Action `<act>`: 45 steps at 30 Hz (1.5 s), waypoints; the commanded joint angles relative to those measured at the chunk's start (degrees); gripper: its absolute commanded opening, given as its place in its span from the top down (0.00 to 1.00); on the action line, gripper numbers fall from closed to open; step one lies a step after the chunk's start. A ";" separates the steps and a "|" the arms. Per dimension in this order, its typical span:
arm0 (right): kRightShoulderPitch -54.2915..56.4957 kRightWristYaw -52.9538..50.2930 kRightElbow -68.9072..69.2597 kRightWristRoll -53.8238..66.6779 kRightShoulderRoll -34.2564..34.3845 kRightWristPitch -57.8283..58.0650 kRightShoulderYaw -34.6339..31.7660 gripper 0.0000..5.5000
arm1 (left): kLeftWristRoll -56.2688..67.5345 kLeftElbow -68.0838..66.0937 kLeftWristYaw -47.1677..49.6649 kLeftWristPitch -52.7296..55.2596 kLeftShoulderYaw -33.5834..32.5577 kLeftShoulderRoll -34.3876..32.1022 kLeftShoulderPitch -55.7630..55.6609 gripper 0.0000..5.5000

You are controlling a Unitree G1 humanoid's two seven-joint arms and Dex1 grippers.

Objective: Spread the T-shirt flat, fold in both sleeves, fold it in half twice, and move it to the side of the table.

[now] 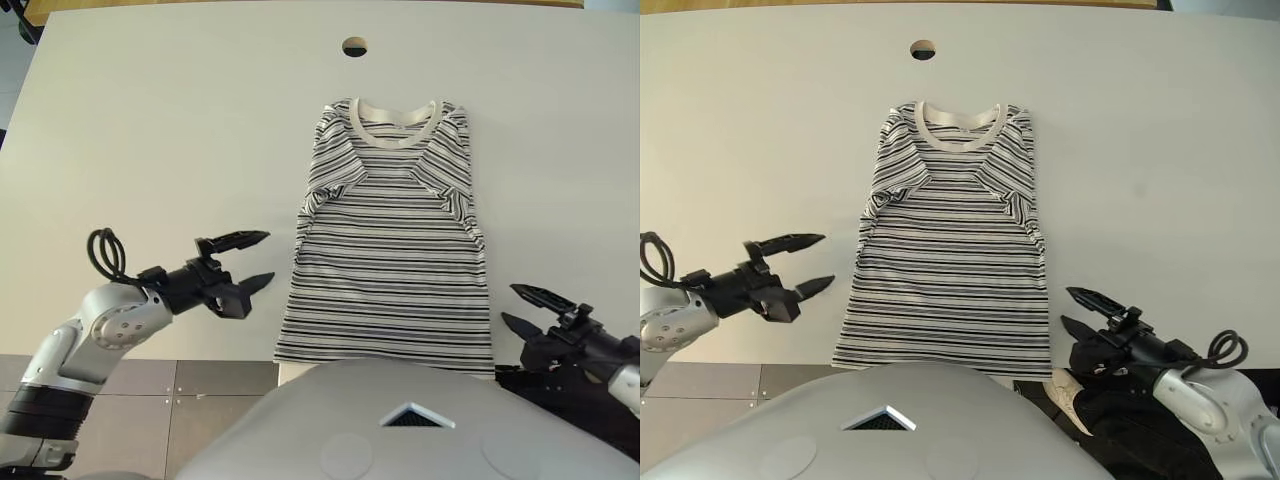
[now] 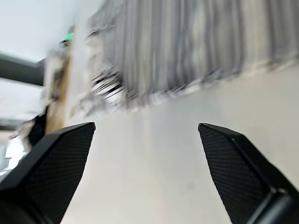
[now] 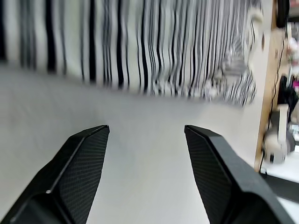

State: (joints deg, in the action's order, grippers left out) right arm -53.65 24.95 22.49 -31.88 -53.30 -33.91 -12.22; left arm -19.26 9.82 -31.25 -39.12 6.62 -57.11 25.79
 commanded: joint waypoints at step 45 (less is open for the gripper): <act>14.01 30.30 12.05 16.09 -8.95 4.29 15.12 0.98 | 16.79 -0.90 -24.97 -6.05 15.98 -0.74 -14.04 0.71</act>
State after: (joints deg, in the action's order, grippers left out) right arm -40.12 55.71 34.57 -15.60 -62.75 -30.05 2.75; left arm -5.11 9.07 -59.76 -46.60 26.34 -60.30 16.09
